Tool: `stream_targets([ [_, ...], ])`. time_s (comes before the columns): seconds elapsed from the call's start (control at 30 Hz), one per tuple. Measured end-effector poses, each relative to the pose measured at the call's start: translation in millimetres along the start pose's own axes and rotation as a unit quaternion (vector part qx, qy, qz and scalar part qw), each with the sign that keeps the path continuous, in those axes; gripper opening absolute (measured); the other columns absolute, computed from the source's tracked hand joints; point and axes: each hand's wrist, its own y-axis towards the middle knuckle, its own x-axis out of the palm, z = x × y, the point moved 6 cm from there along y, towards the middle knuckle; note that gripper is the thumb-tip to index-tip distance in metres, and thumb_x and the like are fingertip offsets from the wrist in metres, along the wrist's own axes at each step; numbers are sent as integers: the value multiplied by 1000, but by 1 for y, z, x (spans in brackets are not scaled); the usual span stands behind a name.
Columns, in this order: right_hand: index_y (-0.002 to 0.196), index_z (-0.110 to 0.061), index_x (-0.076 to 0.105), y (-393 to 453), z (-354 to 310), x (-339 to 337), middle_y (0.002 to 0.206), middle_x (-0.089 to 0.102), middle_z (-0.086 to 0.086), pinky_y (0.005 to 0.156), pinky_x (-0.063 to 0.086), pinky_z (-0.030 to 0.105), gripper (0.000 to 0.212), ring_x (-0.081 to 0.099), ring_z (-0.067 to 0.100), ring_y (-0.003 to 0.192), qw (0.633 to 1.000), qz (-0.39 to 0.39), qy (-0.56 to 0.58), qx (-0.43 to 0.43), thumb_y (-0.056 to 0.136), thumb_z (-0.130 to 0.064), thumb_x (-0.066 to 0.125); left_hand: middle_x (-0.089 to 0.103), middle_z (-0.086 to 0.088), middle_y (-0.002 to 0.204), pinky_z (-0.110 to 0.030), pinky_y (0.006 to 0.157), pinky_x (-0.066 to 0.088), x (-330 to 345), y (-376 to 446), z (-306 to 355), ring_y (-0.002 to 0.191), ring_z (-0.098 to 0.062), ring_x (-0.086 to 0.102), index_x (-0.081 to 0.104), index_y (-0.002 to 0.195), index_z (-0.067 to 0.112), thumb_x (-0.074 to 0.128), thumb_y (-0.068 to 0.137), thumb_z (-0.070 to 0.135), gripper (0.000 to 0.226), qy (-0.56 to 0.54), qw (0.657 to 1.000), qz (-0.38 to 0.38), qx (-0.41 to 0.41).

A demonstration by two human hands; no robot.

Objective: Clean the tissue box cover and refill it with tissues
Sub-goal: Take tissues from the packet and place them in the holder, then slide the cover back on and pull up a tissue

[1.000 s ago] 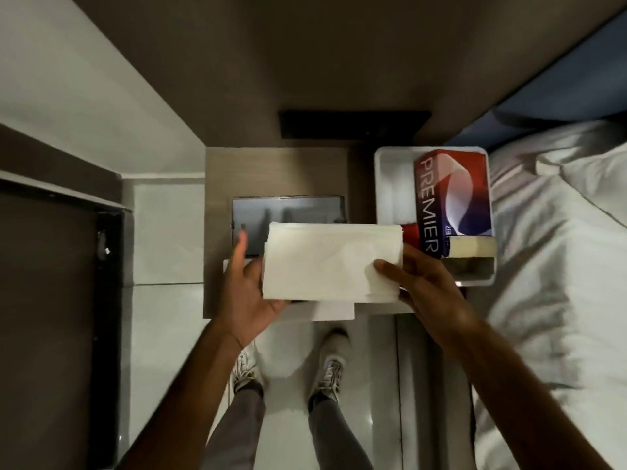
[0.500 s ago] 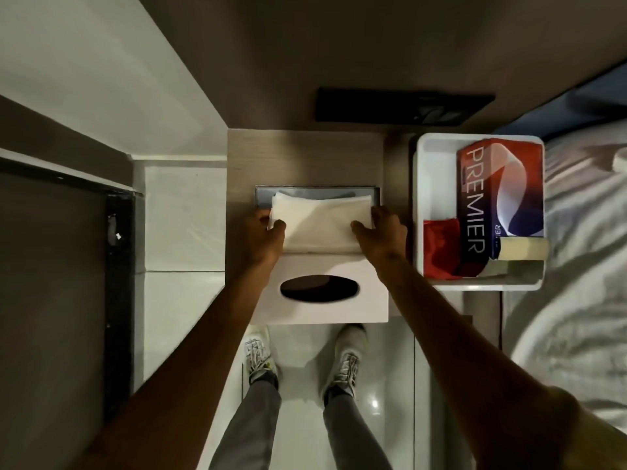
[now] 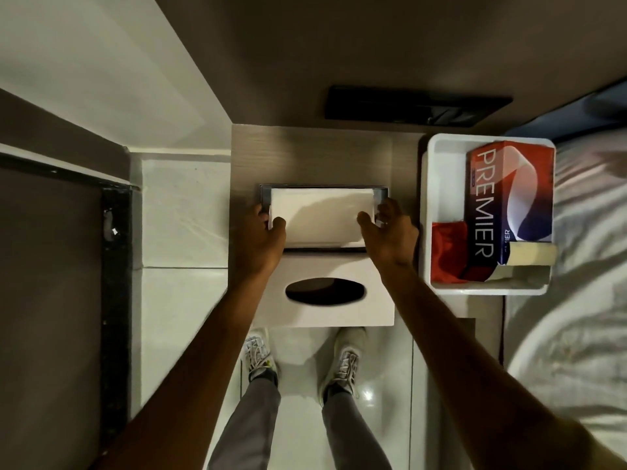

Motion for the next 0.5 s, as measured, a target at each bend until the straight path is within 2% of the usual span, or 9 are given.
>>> stream_targets([
  [0.07, 128, -13, 63, -13, 2, -17, 123, 72, 5, 86, 50, 24, 42, 70, 22, 111, 999, 35, -1, -27, 92, -32, 72, 71, -10, 130, -19, 89, 41, -17, -15, -6, 119, -24, 68, 62, 133, 7, 60, 98, 21, 38, 25, 998, 45, 28],
  [0.13, 133, -14, 60, -32, 19, -31, 127, 69, 6, 93, 54, 32, 48, 66, 23, 117, 999, 39, -15, -30, 93, -39, 71, 71, -11, 126, -23, 88, 42, -28, -33, -24, 116, -27, 68, 63, 131, 9, 60, 97, 25, 37, 37, 997, 70, 13],
  [0.23, 142, -15, 52, -66, 62, -31, 138, 61, 9, 99, 55, 44, 66, 60, 26, 125, 999, -19, -40, 25, 90, -51, 70, 67, -15, 124, -30, 86, 41, -23, -56, -65, 117, -34, 64, 60, 129, 11, 63, 96, 36, 42, 84, 995, 19, -44],
  [0.33, 144, -15, 45, -90, 90, -11, 137, 57, 10, 97, 54, 37, 78, 59, 27, 122, 991, -97, -45, 74, 83, -53, 76, 64, -8, 131, -28, 97, 43, -2, -74, -87, 124, -26, 60, 55, 136, 11, 69, 93, 38, 53, 25, 996, -54, -70],
  [0.43, 146, -13, 39, -103, 96, 1, 138, 56, 11, 100, 55, 40, 79, 59, 29, 122, 993, -75, -10, 92, 85, -43, 79, 63, -11, 133, -40, 107, 50, 8, -83, -86, 124, -26, 62, 47, 140, 7, 76, 89, 27, 62, -13, 998, -28, -57],
  [0.5, 143, -13, 40, -110, 93, 2, 136, 56, 10, 94, 55, 30, 74, 59, 25, 119, 995, -45, 3, 86, 86, -39, 79, 62, -13, 133, -49, 106, 52, 5, -87, -83, 125, -32, 62, 44, 141, 6, 77, 88, 32, 68, 10, 999, 4, -53],
])
